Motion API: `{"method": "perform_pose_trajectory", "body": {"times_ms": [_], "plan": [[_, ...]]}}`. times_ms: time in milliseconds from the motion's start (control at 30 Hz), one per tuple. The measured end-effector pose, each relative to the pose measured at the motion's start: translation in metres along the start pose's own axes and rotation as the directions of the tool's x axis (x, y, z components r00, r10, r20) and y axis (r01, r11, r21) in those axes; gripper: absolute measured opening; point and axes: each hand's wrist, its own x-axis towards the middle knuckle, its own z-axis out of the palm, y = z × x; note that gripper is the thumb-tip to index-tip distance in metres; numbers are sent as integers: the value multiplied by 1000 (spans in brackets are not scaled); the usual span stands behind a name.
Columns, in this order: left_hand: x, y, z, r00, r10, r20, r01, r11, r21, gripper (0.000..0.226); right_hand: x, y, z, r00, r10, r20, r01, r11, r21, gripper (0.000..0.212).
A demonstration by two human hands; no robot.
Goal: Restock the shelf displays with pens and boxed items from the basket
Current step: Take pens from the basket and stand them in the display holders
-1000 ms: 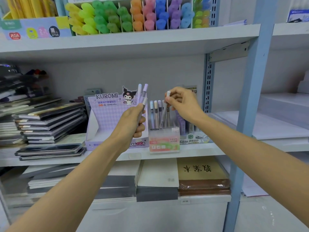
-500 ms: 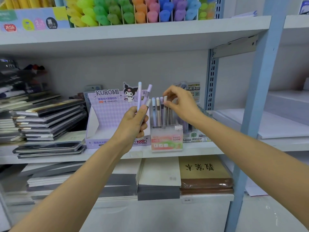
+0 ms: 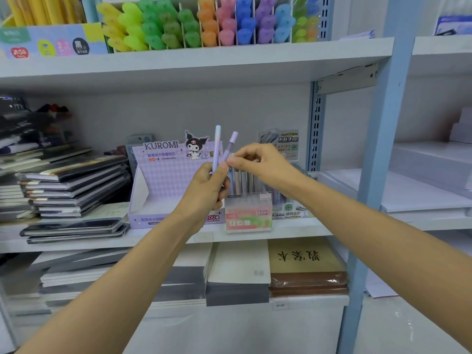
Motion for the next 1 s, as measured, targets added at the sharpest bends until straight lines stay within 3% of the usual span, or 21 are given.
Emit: {"method": "perform_pose_trajectory", "body": {"times_ms": [167,300,433,600,767,1000], "plan": [[-7,8,1,999,33,18,-34,999,33,19,-6,-7,-9,999,33,-16,-31,987,159,15],[-10,12,-5,999,16,-38,-14,999,43,20,-3,-14,-30,960,92,-264,1,943,333,17],[-12,9,-9,999,-6,-41,8,999,52,17,-1,-6,-46,882,59,-467,70,965,252,17],[-11,3,-7,1000,5,13,-6,998,69,18,-1,19,-38,928,13,-373,-32,998,-44,16],[-9,-6,-10,999,6,48,-11,995,100,24,1,33,-24,955,-56,-292,-28,960,-277,17],[-5,-12,-10,998,11,54,-16,995,95,25,12,33,-28,985,-56,-161,-16,909,-417,14]]}}
